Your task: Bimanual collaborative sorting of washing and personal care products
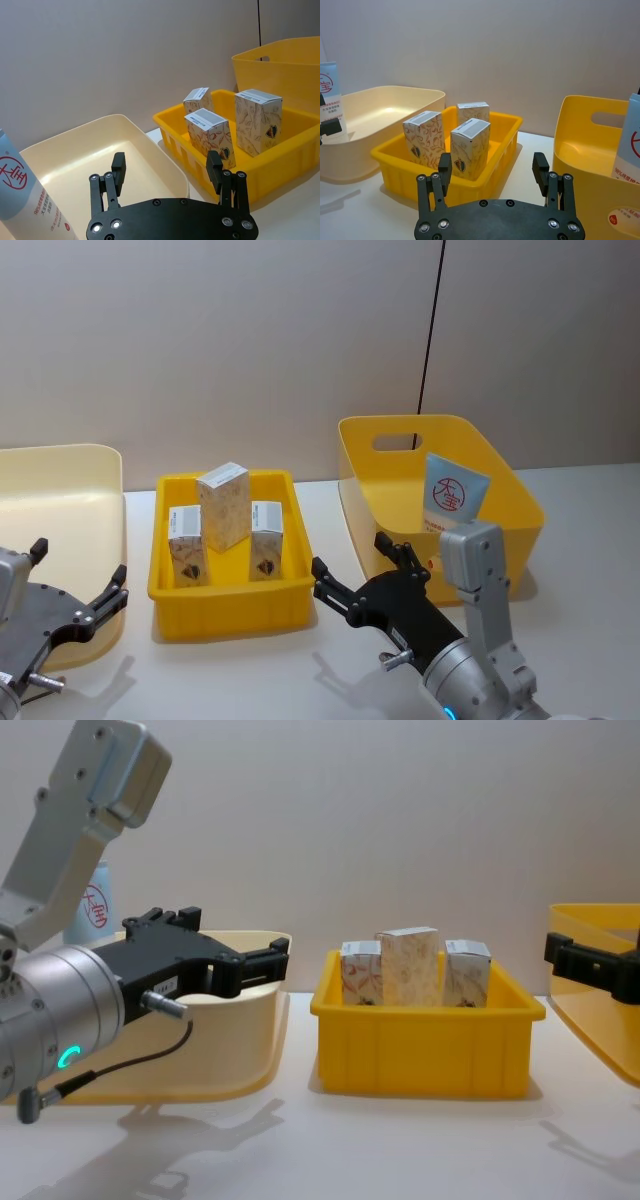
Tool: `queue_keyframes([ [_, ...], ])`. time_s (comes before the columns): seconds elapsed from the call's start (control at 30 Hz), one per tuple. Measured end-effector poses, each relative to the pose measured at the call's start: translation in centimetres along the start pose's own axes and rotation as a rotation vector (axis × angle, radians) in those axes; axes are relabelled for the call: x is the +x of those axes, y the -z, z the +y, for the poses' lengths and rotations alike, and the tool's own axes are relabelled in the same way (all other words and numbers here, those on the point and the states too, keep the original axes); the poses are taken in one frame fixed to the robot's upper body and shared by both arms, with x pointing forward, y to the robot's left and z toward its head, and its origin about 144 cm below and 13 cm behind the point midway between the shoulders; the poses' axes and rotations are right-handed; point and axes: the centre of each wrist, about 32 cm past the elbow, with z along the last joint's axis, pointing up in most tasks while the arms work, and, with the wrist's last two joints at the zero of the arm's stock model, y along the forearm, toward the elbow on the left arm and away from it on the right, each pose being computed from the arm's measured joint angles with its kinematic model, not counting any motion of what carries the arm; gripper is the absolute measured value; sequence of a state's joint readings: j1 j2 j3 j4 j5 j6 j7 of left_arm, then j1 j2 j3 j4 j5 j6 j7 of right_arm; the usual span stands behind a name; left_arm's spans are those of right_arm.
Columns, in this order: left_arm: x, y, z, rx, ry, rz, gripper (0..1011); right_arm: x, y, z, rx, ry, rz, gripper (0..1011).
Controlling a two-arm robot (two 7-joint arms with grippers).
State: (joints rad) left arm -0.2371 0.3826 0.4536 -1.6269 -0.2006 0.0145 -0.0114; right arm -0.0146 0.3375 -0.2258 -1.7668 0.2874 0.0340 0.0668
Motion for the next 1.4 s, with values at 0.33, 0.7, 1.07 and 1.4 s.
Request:
queue_keyframes([
  [0.33,0.0,0.0,0.0,0.000,0.000,0.000,1003,0.0,0.0,0.0,0.000,0.000,0.000,1001],
  [0.7,0.0,0.0,0.0,0.000,0.000,0.000,1003,0.0,-0.1,0.3,0.000,-0.018,0.001,1001],
  [1.07,0.0,0.0,0.0,0.000,0.000,0.000,1003,-0.5,-0.6,1.6,-0.007,-0.041,0.007,1001],
  [1.4,0.0,0.0,0.0,0.000,0.000,0.000,1004,-1.3,-1.0,3.1,-0.022,-0.042,0.005,1001],
])
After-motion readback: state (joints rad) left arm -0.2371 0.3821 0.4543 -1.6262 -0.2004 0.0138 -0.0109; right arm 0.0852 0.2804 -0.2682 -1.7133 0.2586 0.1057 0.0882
